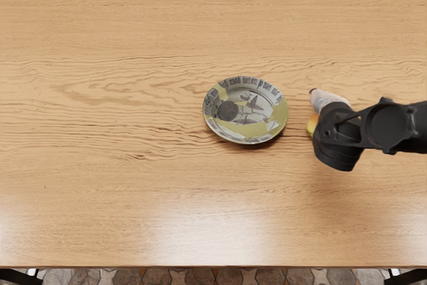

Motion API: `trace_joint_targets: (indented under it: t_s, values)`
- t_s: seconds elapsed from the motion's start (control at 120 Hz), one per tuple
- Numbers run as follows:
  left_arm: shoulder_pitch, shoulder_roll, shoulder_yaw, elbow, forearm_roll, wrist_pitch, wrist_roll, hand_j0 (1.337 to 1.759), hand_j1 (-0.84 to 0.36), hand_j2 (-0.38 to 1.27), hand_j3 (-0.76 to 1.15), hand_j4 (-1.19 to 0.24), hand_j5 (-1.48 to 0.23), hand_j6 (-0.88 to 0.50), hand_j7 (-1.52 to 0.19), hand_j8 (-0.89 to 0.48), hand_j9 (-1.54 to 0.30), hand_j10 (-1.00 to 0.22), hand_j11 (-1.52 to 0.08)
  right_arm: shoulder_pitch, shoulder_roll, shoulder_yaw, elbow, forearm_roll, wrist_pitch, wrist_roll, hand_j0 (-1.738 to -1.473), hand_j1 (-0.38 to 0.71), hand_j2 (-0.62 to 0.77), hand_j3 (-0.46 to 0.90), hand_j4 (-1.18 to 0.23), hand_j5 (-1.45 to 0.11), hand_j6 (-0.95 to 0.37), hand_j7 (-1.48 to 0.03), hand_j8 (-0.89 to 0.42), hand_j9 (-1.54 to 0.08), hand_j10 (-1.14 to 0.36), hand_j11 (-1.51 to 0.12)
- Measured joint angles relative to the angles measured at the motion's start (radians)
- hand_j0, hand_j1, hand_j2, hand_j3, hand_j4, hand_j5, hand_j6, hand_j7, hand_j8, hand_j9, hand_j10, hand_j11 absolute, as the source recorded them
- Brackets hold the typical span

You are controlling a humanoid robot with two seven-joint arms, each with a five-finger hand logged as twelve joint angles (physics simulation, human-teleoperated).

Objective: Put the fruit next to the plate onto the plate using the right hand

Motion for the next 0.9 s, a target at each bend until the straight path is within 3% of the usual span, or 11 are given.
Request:
trace_joint_targets:
  t_s: [0.333,0.9]
  values:
    - [0.0,0.0,0.0,0.0,0.0,0.0,0.0,1.658,0.35,0.0,0.0,0.0,0.0,0.0,0.0,0.0,0.0,0.0,0.0,0.017,-0.018,0.035,0.053,-0.014,0.0,0.0,-1.658,-0.11,-0.04,0.0,-0.2,-0.26,-0.2,-0.25,-0.2,-0.25,-0.2,-0.25]
    - [0.0,0.0,0.0,0.0,0.0,0.0,0.0,1.658,0.35,0.0,0.0,0.0,0.0,0.0,0.0,0.0,0.0,0.0,0.0,0.002,-0.098,0.029,0.075,-0.016,0.0,0.0,-1.658,0.07,-0.06,0.0,-0.36,-0.47,-0.36,-0.47,-0.36,-0.47,-0.36,-0.47]
